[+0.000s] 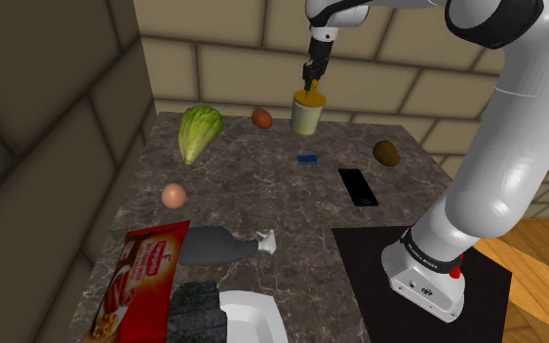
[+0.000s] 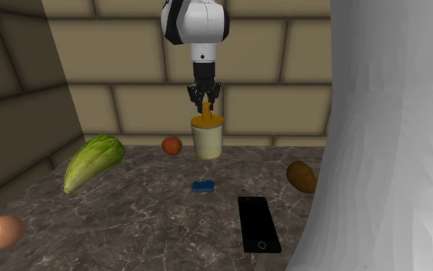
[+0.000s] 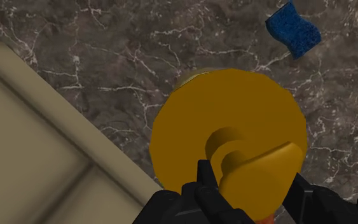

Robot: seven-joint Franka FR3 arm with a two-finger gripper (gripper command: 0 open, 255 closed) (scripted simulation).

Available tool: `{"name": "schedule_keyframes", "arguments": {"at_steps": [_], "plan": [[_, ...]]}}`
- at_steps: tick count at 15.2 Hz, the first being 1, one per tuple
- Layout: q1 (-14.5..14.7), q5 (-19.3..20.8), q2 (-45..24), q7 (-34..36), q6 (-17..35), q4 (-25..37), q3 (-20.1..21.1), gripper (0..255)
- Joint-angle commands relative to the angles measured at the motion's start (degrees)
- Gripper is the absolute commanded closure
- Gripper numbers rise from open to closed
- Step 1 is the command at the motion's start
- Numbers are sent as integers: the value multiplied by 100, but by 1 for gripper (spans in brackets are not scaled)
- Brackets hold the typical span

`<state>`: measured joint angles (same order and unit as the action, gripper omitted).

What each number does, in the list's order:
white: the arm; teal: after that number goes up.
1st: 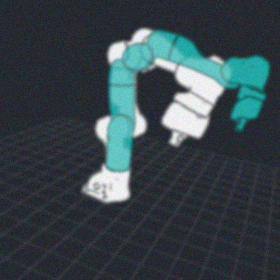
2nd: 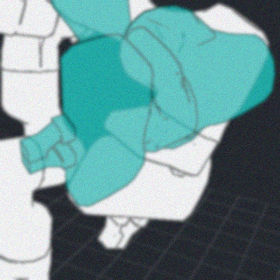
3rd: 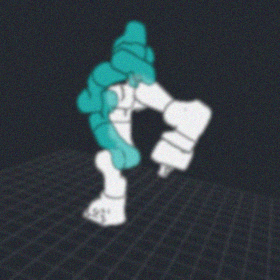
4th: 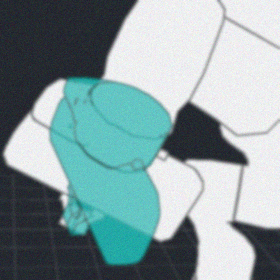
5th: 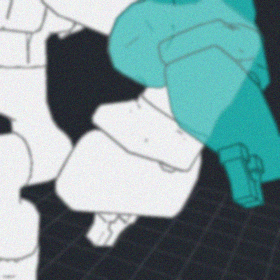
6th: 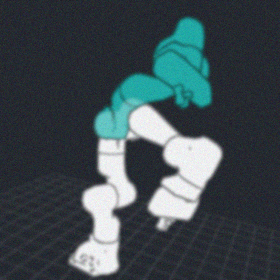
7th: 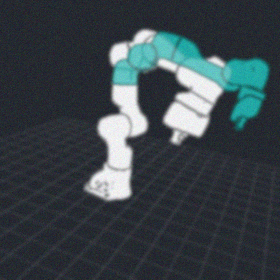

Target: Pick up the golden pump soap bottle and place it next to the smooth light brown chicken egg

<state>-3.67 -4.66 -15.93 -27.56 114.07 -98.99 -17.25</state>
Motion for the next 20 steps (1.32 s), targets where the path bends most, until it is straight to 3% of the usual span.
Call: {"name": "schedule_keyframes", "arguments": {"at_steps": [1, 20], "plan": [[10, 25, 70, 20, -141, 76, -6, 255], [-20, 84, 199, 61, -1559, 1373, -40, 255]]}}
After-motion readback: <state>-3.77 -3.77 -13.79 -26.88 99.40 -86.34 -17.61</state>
